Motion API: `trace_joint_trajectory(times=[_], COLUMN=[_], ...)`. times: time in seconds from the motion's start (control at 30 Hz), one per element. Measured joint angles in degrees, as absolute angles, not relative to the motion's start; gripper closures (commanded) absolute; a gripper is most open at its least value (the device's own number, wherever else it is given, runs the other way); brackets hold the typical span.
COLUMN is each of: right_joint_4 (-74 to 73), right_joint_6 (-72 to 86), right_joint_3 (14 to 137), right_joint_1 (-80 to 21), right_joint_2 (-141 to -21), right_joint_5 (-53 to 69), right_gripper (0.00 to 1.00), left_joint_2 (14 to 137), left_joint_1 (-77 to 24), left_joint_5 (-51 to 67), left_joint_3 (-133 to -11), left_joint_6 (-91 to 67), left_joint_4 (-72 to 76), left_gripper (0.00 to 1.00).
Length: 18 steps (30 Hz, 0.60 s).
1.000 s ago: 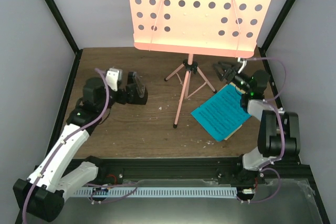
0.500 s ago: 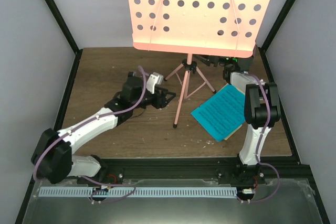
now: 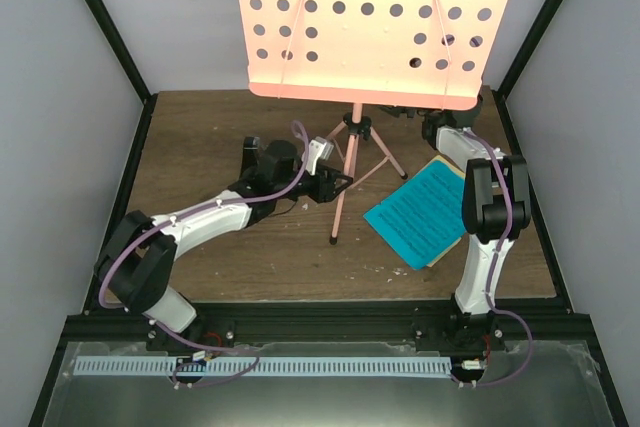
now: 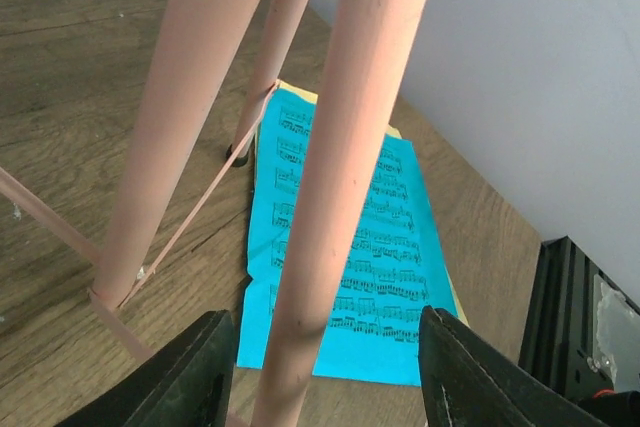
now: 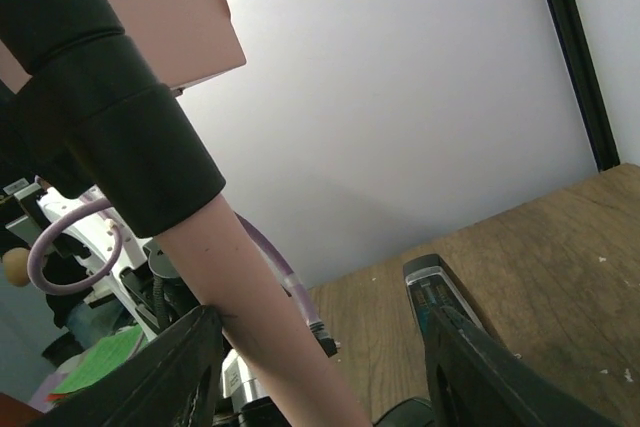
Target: Pack up the instrument practice props
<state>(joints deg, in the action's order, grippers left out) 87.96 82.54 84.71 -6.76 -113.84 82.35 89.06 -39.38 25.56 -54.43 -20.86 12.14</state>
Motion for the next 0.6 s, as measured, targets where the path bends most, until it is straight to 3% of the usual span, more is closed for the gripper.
trace_joint_trajectory(times=[0.47, 0.6], right_joint_4=[87.99, 88.01], right_joint_6=[89.30, 90.13], right_joint_3=[88.58, 89.23], right_joint_1=[-8.29, -8.80], right_joint_2=[-113.86, -113.97], right_joint_5=[83.33, 83.72], right_gripper=[0.41, 0.46], left_joint_2=[90.87, 90.91], left_joint_1=[-39.42, -39.42], left_joint_5=[22.76, 22.28], left_joint_3=[-56.27, -56.27], left_joint_6=[-19.29, -18.96], left_joint_4=[12.03, 11.66], left_gripper=[0.62, 0.66])
